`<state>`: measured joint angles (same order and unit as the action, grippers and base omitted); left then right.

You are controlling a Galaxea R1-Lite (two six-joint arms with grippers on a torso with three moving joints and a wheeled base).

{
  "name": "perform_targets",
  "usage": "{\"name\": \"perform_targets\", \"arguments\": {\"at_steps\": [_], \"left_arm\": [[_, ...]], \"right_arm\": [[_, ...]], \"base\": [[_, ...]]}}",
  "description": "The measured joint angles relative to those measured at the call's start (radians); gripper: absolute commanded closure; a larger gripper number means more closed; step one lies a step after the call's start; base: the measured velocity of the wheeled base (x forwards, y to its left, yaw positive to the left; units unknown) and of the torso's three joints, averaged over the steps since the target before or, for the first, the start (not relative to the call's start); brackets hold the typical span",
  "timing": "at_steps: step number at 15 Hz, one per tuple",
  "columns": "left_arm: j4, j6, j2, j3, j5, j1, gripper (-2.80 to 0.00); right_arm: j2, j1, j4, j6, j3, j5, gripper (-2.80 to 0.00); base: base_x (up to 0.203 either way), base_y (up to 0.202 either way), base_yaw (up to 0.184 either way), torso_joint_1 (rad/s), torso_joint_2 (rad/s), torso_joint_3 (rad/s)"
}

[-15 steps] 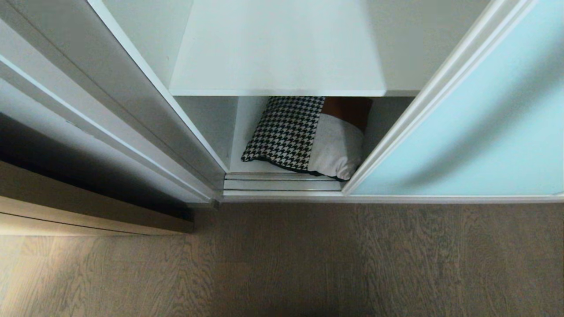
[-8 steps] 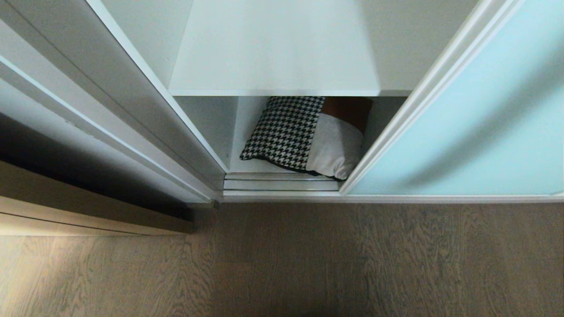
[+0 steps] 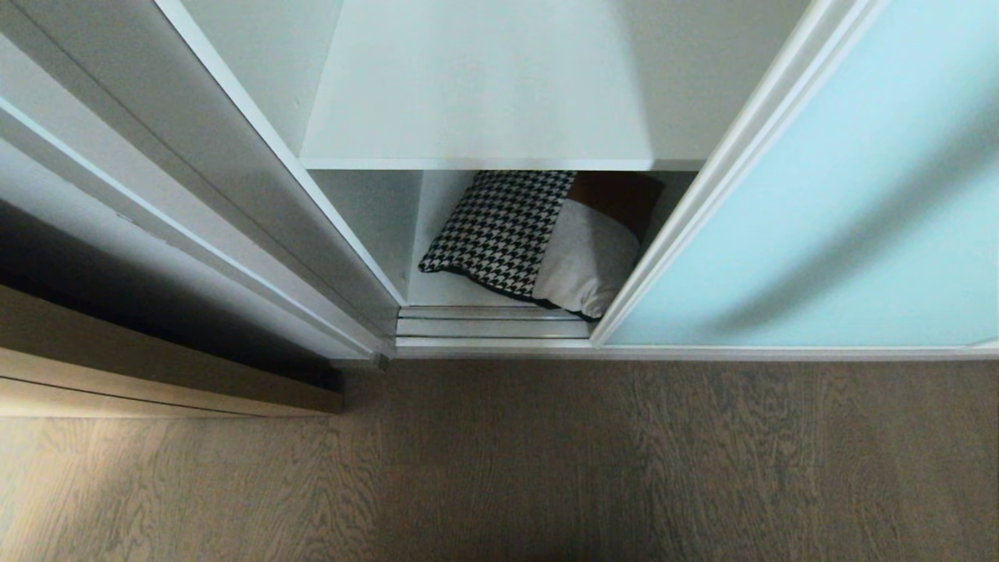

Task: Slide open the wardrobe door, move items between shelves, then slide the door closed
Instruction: Close the door

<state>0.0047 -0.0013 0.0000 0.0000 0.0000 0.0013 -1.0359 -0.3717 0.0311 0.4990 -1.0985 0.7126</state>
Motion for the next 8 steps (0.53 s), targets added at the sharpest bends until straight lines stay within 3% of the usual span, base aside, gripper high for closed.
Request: {"name": "perform_targets", "arguments": {"at_steps": [2, 4, 6, 8], "left_arm": [[0.000, 0.000, 0.000, 0.000, 0.000, 0.000, 0.00], [0.000, 0.000, 0.000, 0.000, 0.000, 0.000, 0.00], [0.000, 0.000, 0.000, 0.000, 0.000, 0.000, 0.00], [0.000, 0.000, 0.000, 0.000, 0.000, 0.000, 0.00]], "right_arm": [[0.053, 0.030, 0.000, -0.002, 0.022, 0.091, 0.00], [0.106, 0.032, 0.010, -0.004, 0.035, 0.092, 0.00], [0.151, 0.002, 0.017, -0.004, 0.035, -0.008, 0.00], [0.186, -0.016, 0.063, -0.009, 0.032, -0.160, 0.00]], "base": [[0.000, 0.000, 0.000, 0.000, 0.00, 0.000], [0.000, 0.000, 0.000, 0.000, 0.00, 0.000], [0.000, 0.000, 0.000, 0.000, 0.00, 0.000], [0.000, 0.000, 0.000, 0.000, 0.00, 0.000]]}}
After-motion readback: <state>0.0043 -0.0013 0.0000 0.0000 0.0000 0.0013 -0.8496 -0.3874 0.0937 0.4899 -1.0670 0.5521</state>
